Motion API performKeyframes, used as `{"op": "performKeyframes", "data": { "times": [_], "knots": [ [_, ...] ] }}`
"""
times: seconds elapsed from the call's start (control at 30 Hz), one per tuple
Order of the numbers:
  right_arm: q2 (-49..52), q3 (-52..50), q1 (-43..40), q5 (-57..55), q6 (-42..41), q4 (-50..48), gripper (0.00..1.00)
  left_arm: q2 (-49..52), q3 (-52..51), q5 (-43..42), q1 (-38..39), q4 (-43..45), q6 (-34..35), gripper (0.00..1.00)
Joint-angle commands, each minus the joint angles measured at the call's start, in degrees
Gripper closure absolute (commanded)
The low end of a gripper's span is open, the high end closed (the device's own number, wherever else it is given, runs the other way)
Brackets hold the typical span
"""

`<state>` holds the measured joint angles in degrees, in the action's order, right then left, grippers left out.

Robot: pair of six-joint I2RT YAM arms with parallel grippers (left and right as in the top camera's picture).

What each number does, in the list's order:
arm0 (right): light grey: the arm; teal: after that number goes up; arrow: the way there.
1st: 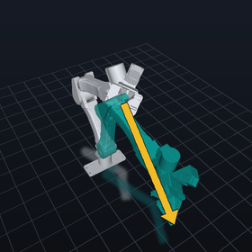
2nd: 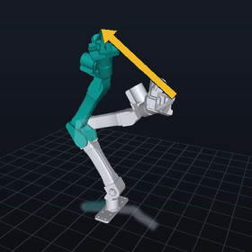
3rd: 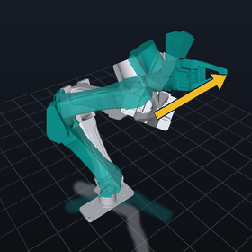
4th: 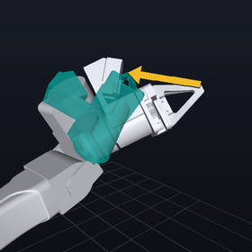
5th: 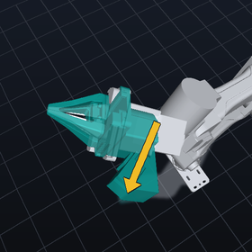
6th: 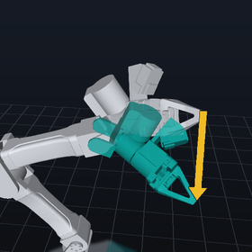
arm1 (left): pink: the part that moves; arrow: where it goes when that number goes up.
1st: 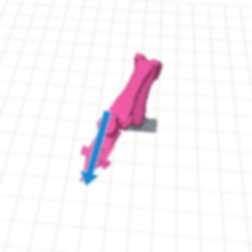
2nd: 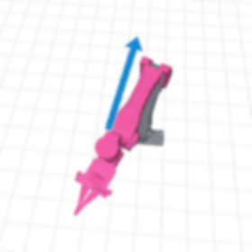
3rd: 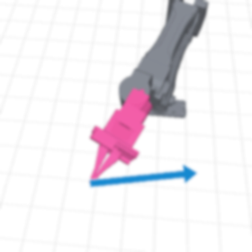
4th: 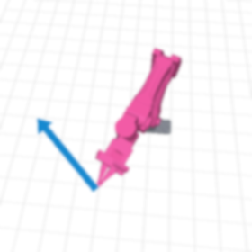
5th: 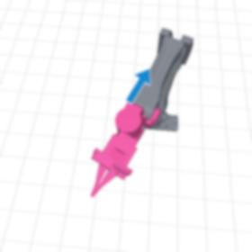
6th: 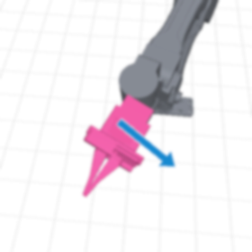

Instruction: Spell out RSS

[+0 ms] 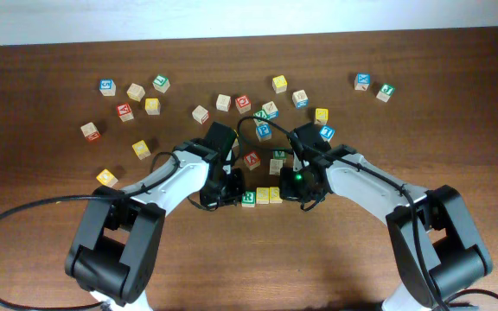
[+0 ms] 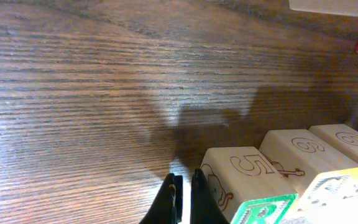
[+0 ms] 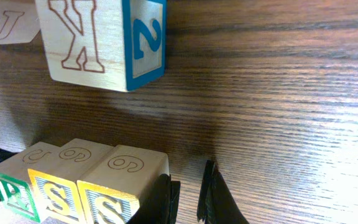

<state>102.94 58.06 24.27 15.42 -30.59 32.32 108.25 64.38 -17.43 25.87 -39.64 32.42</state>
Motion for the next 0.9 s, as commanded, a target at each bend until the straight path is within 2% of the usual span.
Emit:
{"op": "performKeyframes", "data": {
  "times": [0.0, 0.07, 0.3, 0.37, 0.43, 0.57, 0.7, 0.77, 0.87],
  "knots": [
    [0.6, -0.4, 0.6, 0.7, 2.8, 0.0, 0.92, 0.5, -0.6, -2.3, 0.1, -0.2, 0.3, 1.0],
    [0.6, -0.4, 0.6, 0.7, 2.8, -0.3, 0.92, 0.5, -0.6, -4.4, 0.1, -0.1, 0.4, 1.0],
    [0.6, -0.4, 0.6, 0.7, 3.4, 0.2, 0.92, 0.5, -0.6, -4.2, 0.1, -0.2, 0.5, 1.0],
    [0.6, -0.4, 0.6, 0.4, 3.4, 0.9, 0.92, 0.5, -0.6, -1.6, 0.1, -1.1, 0.5, 1.0],
    [0.6, -0.4, 0.4, -1.1, 3.4, 1.6, 0.92, 0.5, -0.5, 4.5, -1.0, -2.0, 0.6, 1.0],
    [0.3, 2.0, 0.4, -7.0, 3.6, 5.3, 0.93, -0.1, 4.3, 9.8, -6.9, -8.0, -1.3, 1.0],
    [0.2, 14.7, 0.3, -15.3, 6.6, 19.6, 0.93, -4.8, 9.9, 9.8, -15.0, -12.8, -3.8, 1.0],
    [0.2, 20.9, 0.5, -14.3, 7.9, 23.4, 0.93, -6.7, 9.9, 9.8, -20.1, -13.2, -3.8, 1.0],
    [0.5, 22.7, 2.9, -7.4, 10.8, 19.1, 0.96, -6.9, 9.9, 9.7, -27.4, -13.7, -3.8, 1.0]
  ]
}}
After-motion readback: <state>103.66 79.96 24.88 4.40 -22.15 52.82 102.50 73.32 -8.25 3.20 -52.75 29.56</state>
